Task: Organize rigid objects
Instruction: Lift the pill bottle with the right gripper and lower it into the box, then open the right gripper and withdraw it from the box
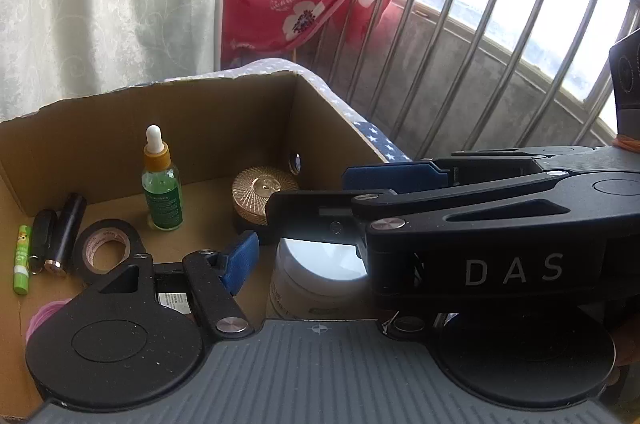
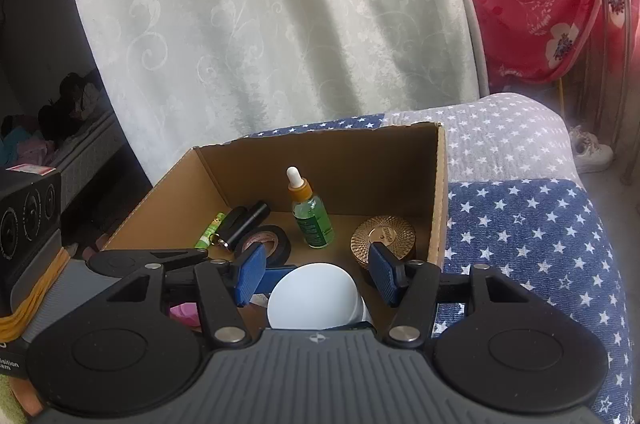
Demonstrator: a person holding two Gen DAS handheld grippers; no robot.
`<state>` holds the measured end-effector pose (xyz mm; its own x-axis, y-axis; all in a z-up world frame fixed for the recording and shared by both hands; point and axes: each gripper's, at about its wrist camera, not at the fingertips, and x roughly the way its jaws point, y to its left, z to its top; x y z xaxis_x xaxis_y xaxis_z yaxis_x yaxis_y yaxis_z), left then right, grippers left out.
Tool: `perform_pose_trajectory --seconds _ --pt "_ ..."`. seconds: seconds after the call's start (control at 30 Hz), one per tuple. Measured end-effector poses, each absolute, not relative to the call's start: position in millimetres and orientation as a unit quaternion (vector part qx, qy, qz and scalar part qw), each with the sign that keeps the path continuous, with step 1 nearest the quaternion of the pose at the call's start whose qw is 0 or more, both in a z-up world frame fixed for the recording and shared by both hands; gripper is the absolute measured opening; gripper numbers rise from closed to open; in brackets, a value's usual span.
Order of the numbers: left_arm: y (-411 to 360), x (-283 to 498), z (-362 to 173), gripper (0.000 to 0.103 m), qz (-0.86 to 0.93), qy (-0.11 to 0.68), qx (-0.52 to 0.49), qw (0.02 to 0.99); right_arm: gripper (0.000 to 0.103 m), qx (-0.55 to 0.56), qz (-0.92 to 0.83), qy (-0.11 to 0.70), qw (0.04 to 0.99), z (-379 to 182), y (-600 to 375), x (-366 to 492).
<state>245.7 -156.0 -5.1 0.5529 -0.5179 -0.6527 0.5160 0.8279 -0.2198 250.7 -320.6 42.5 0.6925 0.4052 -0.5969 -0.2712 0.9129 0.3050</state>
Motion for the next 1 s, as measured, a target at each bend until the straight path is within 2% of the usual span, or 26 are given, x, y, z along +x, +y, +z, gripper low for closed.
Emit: perform_pose_trajectory --seconds 0.2,0.23,0.3,0.37,0.43,0.53,0.67,0.87,1.0 --pt "-145.8 233.5 9.7 0.079 -0.289 0.347 -0.009 0.892 0.062 0.127 0.182 0.318 0.922 60.3 -331.2 230.8" --pt "-142.8 229.8 13.2 0.083 -0.289 0.342 -0.011 0.894 0.063 0.133 0.18 0.31 0.924 65.1 -333.1 225.2" --pt "-134.2 218.8 24.4 0.089 -0.287 0.325 -0.015 0.901 0.069 0.143 0.183 0.291 0.928 76.1 -335.2 209.7" --pt "-123.5 206.1 34.7 0.1 -0.282 0.31 -0.019 0.908 0.079 0.147 0.184 0.268 0.934 87.1 -336.9 192.6" --pt "-111.4 192.4 44.3 0.102 -0.268 0.298 -0.018 0.916 0.083 0.143 0.183 0.25 0.94 98.1 -335.6 176.6" --pt "-93.0 173.3 53.1 0.103 -0.226 0.285 -0.005 0.932 0.103 0.142 0.18 0.226 0.947 110.4 -332.3 156.5" --pt "-70.1 157.9 54.2 0.103 -0.144 0.285 0.015 0.947 0.103 0.136 0.179 0.234 0.946 114.3 -320.3 144.6" --pt "-37.9 164.3 45.5 0.103 -0.103 0.316 -0.019 0.943 0.103 0.083 0.157 0.305 0.936 86.9 -276.9 159.0" --pt "-28.6 169.6 38.5 0.103 -0.076 0.335 -0.018 0.939 0.103 0.051 0.141 0.321 0.935 74.7 -255.6 169.4"
